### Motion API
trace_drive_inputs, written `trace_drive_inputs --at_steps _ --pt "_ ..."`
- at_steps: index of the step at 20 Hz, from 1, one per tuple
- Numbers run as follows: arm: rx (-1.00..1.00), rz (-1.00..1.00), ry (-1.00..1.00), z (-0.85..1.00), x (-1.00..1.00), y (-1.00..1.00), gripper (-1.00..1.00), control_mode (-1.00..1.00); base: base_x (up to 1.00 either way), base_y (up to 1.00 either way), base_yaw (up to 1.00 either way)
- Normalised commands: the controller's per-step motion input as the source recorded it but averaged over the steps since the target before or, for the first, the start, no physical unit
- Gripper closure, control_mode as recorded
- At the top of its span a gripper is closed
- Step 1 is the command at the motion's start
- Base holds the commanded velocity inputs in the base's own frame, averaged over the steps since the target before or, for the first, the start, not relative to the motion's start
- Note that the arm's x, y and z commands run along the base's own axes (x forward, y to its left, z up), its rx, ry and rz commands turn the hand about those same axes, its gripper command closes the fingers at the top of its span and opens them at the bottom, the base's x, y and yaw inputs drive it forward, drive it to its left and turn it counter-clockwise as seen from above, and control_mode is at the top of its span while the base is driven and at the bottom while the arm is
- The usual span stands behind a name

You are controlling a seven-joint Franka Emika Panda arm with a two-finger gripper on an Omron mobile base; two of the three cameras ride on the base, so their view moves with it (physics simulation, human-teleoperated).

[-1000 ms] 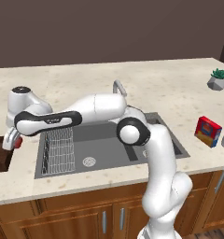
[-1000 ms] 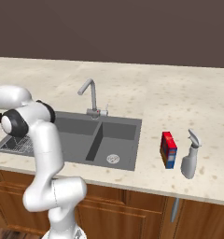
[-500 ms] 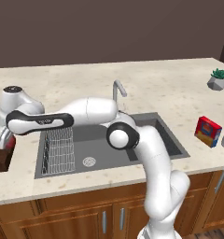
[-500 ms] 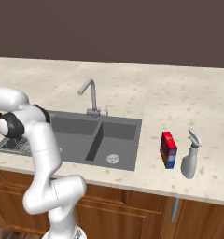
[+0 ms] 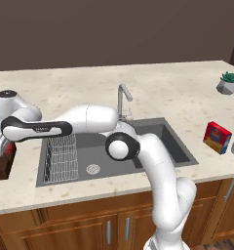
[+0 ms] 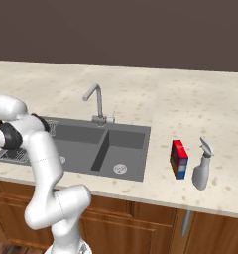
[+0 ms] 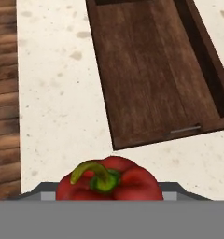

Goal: Pick up all produce items and place them in the sink. Turn on the sink faucet to wash them. Then turn the sink off and put them in the tray.

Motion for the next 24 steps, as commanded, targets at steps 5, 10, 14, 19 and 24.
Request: trace_drive_inputs --at_steps 5,10,14,19,24 --pt "0.06 0.00 -0.10 -0.19 0.03 0.00 1.00 -1.00 0.00 0.00 0.00" --pt "0.12 0.03 -0.07 -0.35 0.00 0.00 1.00 -1.00 0.00 0.00 0.00" --pt "0.14 0.00 -0.01 -0.25 0.14 0.00 1.00 -1.00 0.00 0.00 0.00" --pt "0.11 0.00 0.00 -0.14 0.29 0.00 1.00 -1.00 0.00 0.00 0.00" --pt "0.04 0.00 0.00 -0.12 0.24 0.06 1.00 -1.00 0.00 0.00 0.00"
